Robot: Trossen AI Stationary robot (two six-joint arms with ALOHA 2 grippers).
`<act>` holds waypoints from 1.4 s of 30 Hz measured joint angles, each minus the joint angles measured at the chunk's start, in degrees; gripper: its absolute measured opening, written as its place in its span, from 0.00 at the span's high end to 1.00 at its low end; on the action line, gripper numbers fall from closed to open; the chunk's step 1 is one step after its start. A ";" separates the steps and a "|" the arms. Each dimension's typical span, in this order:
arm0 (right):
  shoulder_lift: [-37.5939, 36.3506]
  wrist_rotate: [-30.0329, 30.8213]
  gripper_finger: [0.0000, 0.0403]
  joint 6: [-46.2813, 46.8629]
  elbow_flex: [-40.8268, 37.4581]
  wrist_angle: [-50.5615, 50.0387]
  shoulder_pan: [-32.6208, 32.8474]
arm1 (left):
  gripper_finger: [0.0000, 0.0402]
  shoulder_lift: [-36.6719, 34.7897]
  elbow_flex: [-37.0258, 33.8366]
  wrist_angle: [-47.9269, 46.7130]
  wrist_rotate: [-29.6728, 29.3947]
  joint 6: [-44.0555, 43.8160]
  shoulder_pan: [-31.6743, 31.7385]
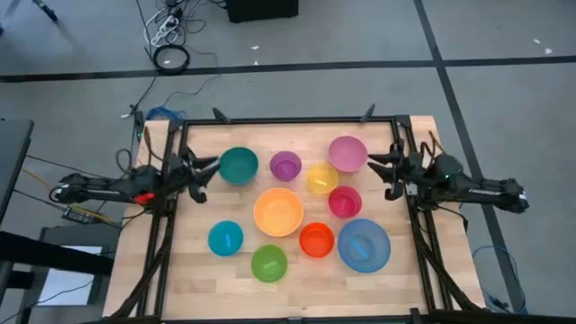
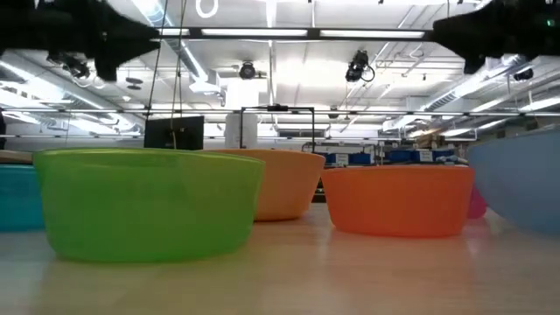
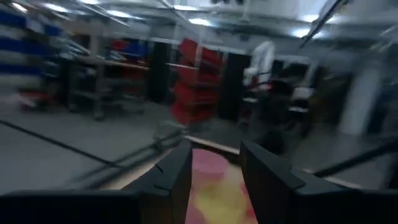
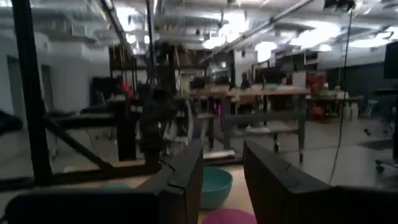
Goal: Nest bowls inside each other
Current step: Stack the light orange bowl on top of the blue bowl
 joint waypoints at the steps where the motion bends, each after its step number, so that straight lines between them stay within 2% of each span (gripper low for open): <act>1: 1.90 0.63 0.74 -0.02 2.81 -3.86 0.00 | 0.64 2.23 3.10 -3.82 -2.06 1.06 0.00; 4: 9.67 4.41 0.74 2.70 13.02 -16.67 0.00 | 0.64 12.09 12.81 -14.96 -8.09 1.85 0.02; 7: 18.76 7.59 0.74 8.17 22.94 -29.37 0.00 | 0.64 22.40 21.03 -23.02 -10.80 2.05 0.09; 9: 24.20 8.40 0.74 11.36 27.69 -34.90 0.00 | 0.64 28.53 24.82 -24.77 -11.12 2.75 0.09; 12: 30.04 7.27 0.74 12.82 32.28 -35.74 0.21 | 0.64 35.42 28.42 -22.96 -11.21 2.85 0.07; 16: 35.93 2.07 0.74 12.38 35.29 -31.16 0.93 | 0.64 42.67 30.56 -14.31 -10.98 2.47 0.00; 19: 39.05 -0.94 0.74 12.36 35.58 -23.65 1.38 | 0.64 46.43 31.06 -7.30 -9.64 2.78 0.00; 21: 40.83 -1.72 0.74 12.36 35.66 -19.02 1.48 | 0.64 48.15 31.10 -4.23 -7.35 4.57 0.00; 25: 44.60 -1.98 0.74 12.35 35.66 -11.59 1.62 | 0.64 50.08 31.13 -0.47 -7.05 4.94 0.00; 31: 50.92 -2.09 0.74 12.36 35.69 -3.69 1.62 | 0.64 50.18 31.12 1.09 -5.15 0.86 -0.28; 42: 61.64 -1.49 0.74 10.67 35.66 8.70 1.62 | 0.64 50.23 31.10 0.04 -5.13 -9.17 -0.28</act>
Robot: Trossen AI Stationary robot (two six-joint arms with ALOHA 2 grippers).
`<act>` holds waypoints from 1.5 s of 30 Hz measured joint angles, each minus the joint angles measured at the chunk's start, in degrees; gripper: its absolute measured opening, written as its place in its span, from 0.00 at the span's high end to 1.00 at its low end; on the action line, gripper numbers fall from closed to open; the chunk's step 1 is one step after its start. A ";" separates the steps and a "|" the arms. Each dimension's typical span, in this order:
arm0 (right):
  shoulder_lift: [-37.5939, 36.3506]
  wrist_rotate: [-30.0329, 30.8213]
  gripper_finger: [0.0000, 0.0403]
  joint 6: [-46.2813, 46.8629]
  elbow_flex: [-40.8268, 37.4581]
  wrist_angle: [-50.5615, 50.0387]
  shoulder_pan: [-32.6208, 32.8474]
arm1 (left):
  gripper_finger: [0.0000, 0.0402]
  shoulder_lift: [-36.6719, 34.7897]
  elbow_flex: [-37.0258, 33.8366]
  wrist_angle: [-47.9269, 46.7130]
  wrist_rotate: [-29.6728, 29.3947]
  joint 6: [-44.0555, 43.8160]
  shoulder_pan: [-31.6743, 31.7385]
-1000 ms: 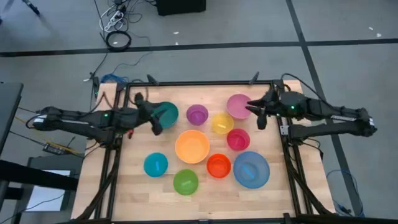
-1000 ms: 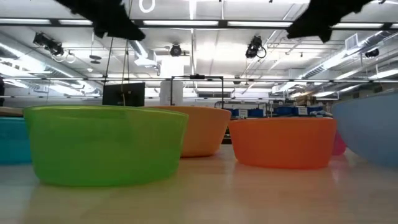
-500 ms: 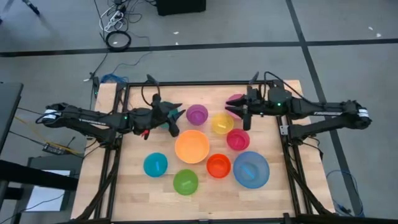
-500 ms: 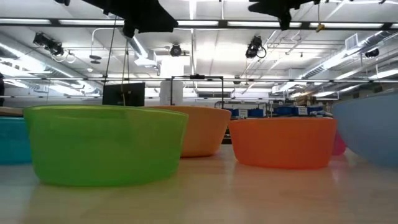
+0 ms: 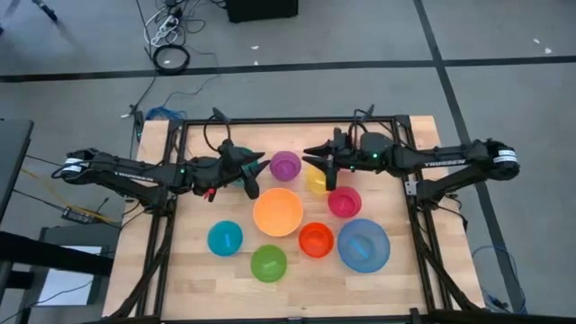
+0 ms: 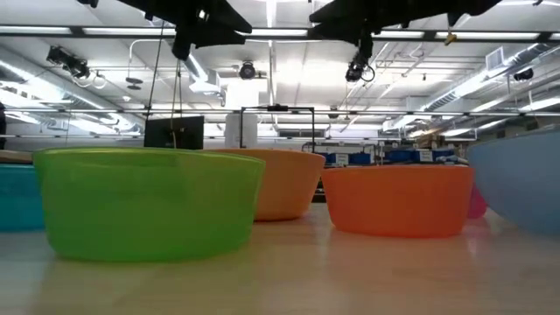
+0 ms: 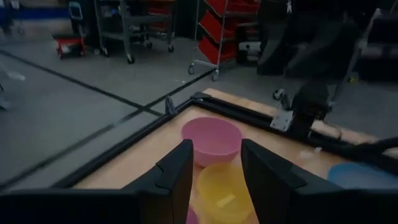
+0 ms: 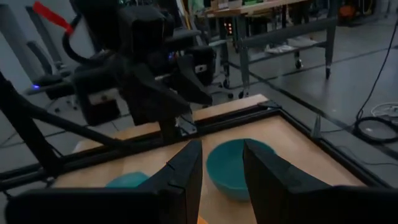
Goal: Nest bowls inside each other
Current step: Stack the light orange bowl on top of the blue bowl
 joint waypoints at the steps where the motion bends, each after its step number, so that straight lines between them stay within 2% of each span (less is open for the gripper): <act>1: 0.53 0.46 0.74 -0.62 0.00 -0.21 0.11 | 0.64 0.00 -0.01 -0.59 0.02 -0.74 0.00; 4: 2.80 5.05 0.74 -0.89 1.84 -4.50 0.76 | 0.64 -0.01 0.05 -3.40 0.42 -0.14 0.00; 8: 7.24 9.87 0.73 0.36 9.63 -19.44 1.26 | 0.64 0.51 3.93 -19.24 0.36 -1.97 0.01; 14: 16.85 8.65 0.65 6.94 21.91 -38.84 1.93 | 0.64 1.30 11.90 -42.45 0.74 -6.90 0.00; 18: 22.77 7.40 0.59 11.52 26.46 -46.70 2.70 | 0.64 1.55 14.43 -56.81 3.78 -11.92 -0.09; 24: 29.33 2.59 0.54 16.90 27.58 -48.05 3.77 | 0.64 1.54 14.25 -63.75 6.91 -15.65 -0.80; 30: 33.14 -3.30 0.51 19.79 27.58 -48.50 4.25 | 0.64 1.87 14.16 -64.22 7.31 -16.37 -2.50; 40: 35.80 -3.51 0.51 21.91 27.58 -48.02 5.79 | 0.64 1.86 14.16 -63.97 6.66 -16.39 -2.78; 45: 39.48 -3.37 0.51 22.17 27.54 -47.12 5.77 | 0.64 1.88 14.16 -63.92 6.63 -16.51 -2.78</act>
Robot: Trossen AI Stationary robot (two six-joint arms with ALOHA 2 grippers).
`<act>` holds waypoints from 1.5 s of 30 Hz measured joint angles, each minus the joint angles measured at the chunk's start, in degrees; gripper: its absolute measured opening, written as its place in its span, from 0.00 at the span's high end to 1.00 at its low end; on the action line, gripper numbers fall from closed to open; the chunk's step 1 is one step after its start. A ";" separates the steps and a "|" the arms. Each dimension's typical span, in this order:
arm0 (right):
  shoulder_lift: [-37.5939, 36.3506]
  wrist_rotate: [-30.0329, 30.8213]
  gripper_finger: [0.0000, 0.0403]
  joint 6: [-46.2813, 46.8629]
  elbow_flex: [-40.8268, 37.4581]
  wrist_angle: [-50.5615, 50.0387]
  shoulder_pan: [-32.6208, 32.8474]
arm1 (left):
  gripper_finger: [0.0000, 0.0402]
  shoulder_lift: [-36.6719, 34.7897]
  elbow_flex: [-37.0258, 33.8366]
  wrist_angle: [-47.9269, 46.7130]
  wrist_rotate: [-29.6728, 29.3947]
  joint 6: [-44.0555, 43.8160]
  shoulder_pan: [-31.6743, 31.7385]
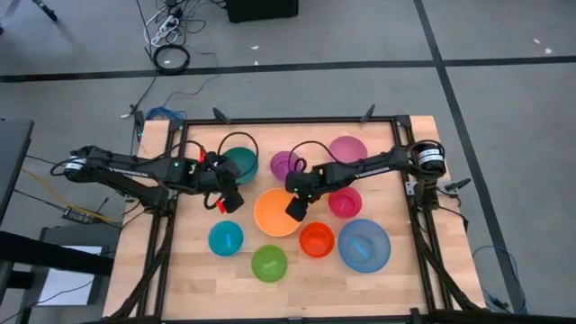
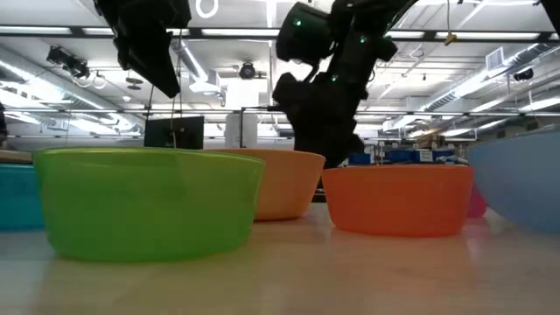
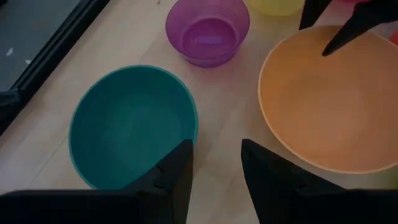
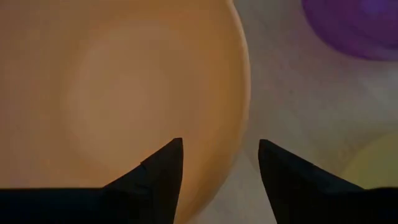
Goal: Nest bowls inside each other
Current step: Stack the light orange bowl on top of the blue bowl
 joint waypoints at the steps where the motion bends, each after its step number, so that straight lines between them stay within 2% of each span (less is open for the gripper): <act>1: 0.45 -0.04 0.51 0.00 0.00 0.58 -0.05 | 0.64 0.00 0.00 0.11 -0.04 0.00 0.00; 4: 2.40 -0.77 0.54 0.01 0.04 1.73 -0.54 | 0.64 0.00 0.00 0.20 -0.33 0.00 -0.02; 7: 3.47 -2.13 0.61 -0.10 0.09 2.70 -1.13 | 0.64 0.00 -0.02 0.32 -0.45 0.00 -0.05; 14: 2.61 -1.26 0.97 -3.61 0.07 3.00 -1.42 | 0.64 0.00 -0.02 0.23 -1.92 0.00 -0.07; 22: -5.58 -1.55 1.00 -5.39 0.04 2.98 -2.62 | 0.64 0.02 -0.02 0.58 -2.87 -0.02 -0.09; 25: -11.61 -2.43 1.00 -5.55 0.09 -4.13 -2.93 | 0.64 0.01 -0.02 0.50 -2.87 -0.02 -0.21; 29: -20.16 -1.53 1.00 -3.97 0.09 -19.20 -2.02 | 0.64 0.00 -0.02 0.56 -2.87 -0.02 -0.33; 33: -27.52 -1.25 1.00 1.54 -0.33 -34.73 0.79 | 0.64 0.02 -0.02 1.94 -2.90 -0.06 -0.33; 37: -33.02 -1.23 1.00 10.04 -3.58 -43.21 5.80 | 0.64 0.02 -0.02 4.13 -2.96 -0.04 -0.33; 45: -38.20 -2.04 1.00 27.70 -15.10 -42.38 19.10 | 0.64 0.02 -0.02 6.12 -2.99 0.09 -0.33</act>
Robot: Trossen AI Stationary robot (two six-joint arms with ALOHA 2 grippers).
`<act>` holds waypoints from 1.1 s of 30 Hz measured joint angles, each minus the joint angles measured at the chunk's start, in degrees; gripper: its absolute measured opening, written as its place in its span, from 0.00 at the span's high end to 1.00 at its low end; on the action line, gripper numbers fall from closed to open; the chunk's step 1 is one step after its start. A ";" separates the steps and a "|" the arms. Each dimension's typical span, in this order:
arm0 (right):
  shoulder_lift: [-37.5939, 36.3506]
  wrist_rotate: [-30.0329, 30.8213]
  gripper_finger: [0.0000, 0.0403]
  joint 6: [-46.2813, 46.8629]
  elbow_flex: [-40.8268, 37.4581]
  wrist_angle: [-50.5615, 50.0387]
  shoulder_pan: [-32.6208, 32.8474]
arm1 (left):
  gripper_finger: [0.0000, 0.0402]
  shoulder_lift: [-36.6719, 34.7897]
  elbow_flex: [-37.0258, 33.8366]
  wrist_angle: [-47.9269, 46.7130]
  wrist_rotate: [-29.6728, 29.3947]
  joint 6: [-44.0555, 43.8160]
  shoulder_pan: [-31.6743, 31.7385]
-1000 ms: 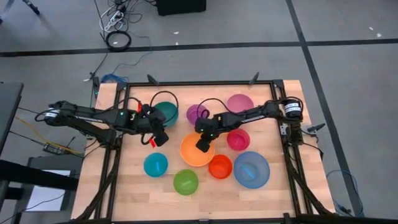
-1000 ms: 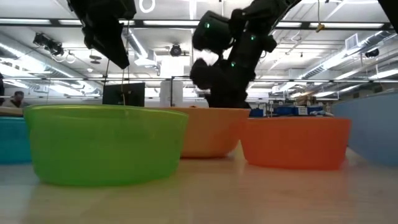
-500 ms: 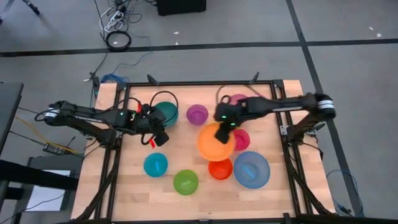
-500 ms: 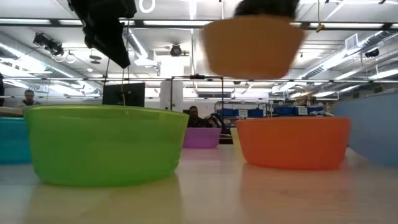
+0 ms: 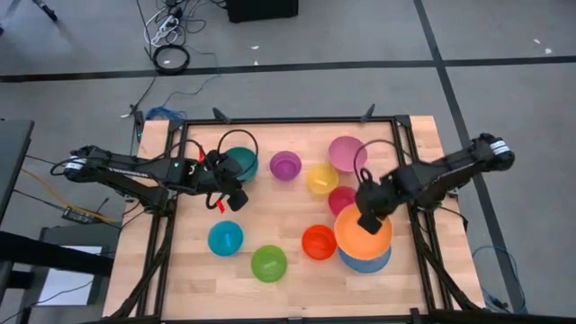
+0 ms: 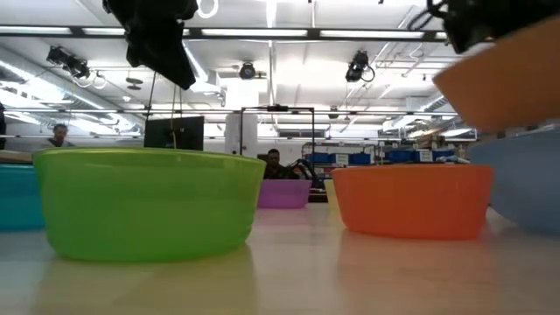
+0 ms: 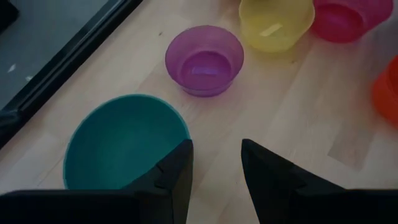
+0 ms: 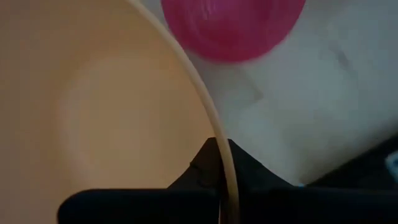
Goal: Nest bowls inside each other
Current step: Stack the light orange bowl on top of the blue bowl, then stack the green bowl on top of the light orange bowl
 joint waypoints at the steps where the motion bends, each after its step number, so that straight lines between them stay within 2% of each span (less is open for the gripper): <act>1: -0.14 -0.02 1.00 1.71 -1.42 1.20 1.38 | 0.64 0.00 0.00 0.07 -0.01 0.00 0.00; 6: -0.21 -0.19 1.00 7.24 -7.90 10.54 6.87 | 0.64 0.00 0.00 0.17 -0.01 -0.02 0.00; 9: -0.19 -0.24 0.96 9.40 -10.31 13.92 8.69 | 0.64 0.00 0.00 0.40 -0.04 -0.04 0.00; 20: -3.05 -0.68 0.62 13.13 -8.16 12.30 10.15 | 0.64 0.00 0.00 1.30 -0.40 0.17 0.00; 24: -6.84 7.76 0.58 13.37 -5.98 8.66 10.15 | 0.64 0.08 0.00 1.30 -1.17 2.45 0.00; 30: -12.54 25.46 0.59 11.02 -3.39 5.04 10.15 | 0.64 3.15 0.00 1.20 -1.26 10.87 0.00; 33: -14.23 32.01 0.59 9.25 -3.37 5.29 9.91 | 0.64 6.31 0.00 1.23 -1.19 14.78 0.00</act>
